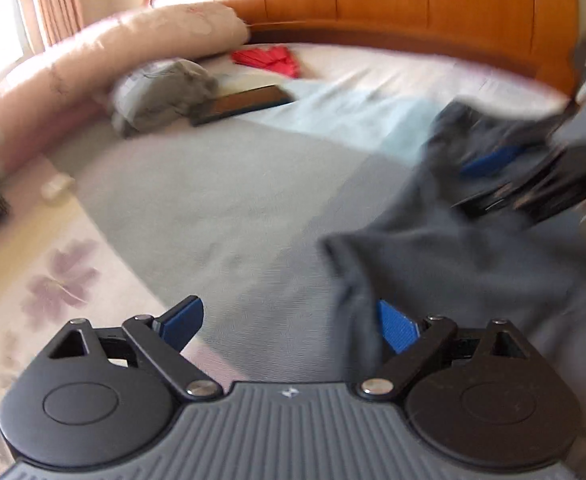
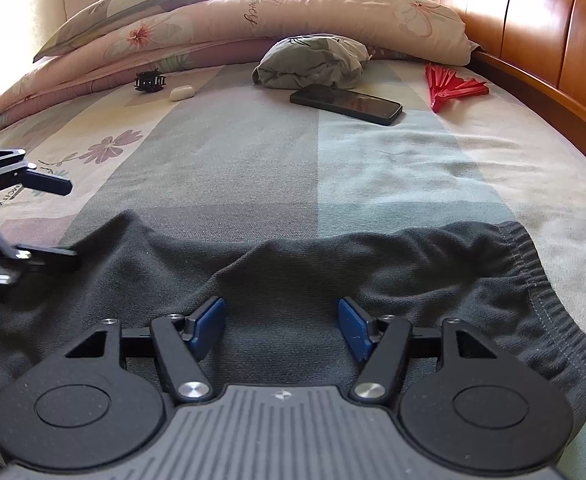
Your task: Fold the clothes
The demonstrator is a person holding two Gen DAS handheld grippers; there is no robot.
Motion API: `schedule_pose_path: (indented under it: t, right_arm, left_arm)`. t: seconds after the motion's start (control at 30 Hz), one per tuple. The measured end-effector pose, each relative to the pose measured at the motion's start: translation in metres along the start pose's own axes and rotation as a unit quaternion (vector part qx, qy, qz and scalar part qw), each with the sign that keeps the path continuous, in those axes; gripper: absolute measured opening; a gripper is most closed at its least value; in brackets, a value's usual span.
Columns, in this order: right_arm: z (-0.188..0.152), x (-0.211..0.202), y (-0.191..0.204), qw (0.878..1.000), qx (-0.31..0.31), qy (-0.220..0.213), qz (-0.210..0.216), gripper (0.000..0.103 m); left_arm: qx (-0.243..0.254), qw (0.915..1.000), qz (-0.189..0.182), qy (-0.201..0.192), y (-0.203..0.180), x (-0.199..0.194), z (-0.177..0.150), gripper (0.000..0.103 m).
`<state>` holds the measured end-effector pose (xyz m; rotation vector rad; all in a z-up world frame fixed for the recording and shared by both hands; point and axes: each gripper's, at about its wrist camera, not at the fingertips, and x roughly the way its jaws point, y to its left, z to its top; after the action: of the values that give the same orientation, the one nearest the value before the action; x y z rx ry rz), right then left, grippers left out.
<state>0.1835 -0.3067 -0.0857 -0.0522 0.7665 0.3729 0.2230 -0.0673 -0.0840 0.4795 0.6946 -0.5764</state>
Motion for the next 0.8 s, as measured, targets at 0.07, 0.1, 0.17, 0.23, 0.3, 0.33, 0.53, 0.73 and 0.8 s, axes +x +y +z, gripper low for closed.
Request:
schedule_pose_path:
  t: [0.07, 0.1, 0.17, 0.23, 0.3, 0.33, 0.53, 0.73, 0.8]
  right_arm:
    - [0.0, 0.0, 0.0, 1.0, 0.002, -0.001, 0.0, 0.068]
    - [0.0, 0.0, 0.0, 1.0, 0.002, -0.002, 0.0, 0.068]
    - [0.0, -0.001, -0.001, 1.0, 0.007, -0.001, 0.0, 0.068]
    - [0.0, -0.004, -0.001, 1.0, 0.013, 0.0, -0.002, 0.068]
    - [0.002, -0.01, 0.002, 1.0, 0.015, 0.001, 0.001, 0.068]
    - [0.002, -0.014, 0.006, 1.0, 0.009, -0.001, 0.006, 0.068]
    - [0.003, -0.017, 0.041, 0.998, -0.05, -0.001, 0.047, 0.068]
    - [-0.009, -0.005, 0.039, 0.994, -0.113, 0.009, -0.002, 0.071]
    - [-0.008, -0.009, 0.026, 0.994, -0.104, 0.015, -0.028, 0.074]
  left_arm:
    - [-0.046, 0.9989, -0.01, 0.006, 0.012, 0.008, 0.001, 0.095]
    - [-0.072, 0.9972, -0.017, 0.009, 0.018, 0.011, 0.002, 0.095]
    - [-0.093, 0.9956, -0.012, 0.004, 0.025, 0.008, 0.004, 0.095]
    - [-0.09, 0.9959, 0.005, 0.0, 0.025, -0.003, 0.003, 0.093]
    - [-0.085, 0.9963, 0.014, 0.0, 0.025, -0.019, 0.002, 0.093]
    - [-0.085, 0.9964, 0.008, -0.001, 0.024, -0.027, 0.001, 0.093]
    - [-0.069, 0.9972, -0.001, 0.027, 0.005, -0.041, -0.013, 0.093]
    - [-0.127, 0.99, 0.021, 0.057, 0.017, -0.027, -0.033, 0.095]
    - [-0.141, 0.9883, 0.019, 0.056, 0.023, -0.031, -0.036, 0.095]
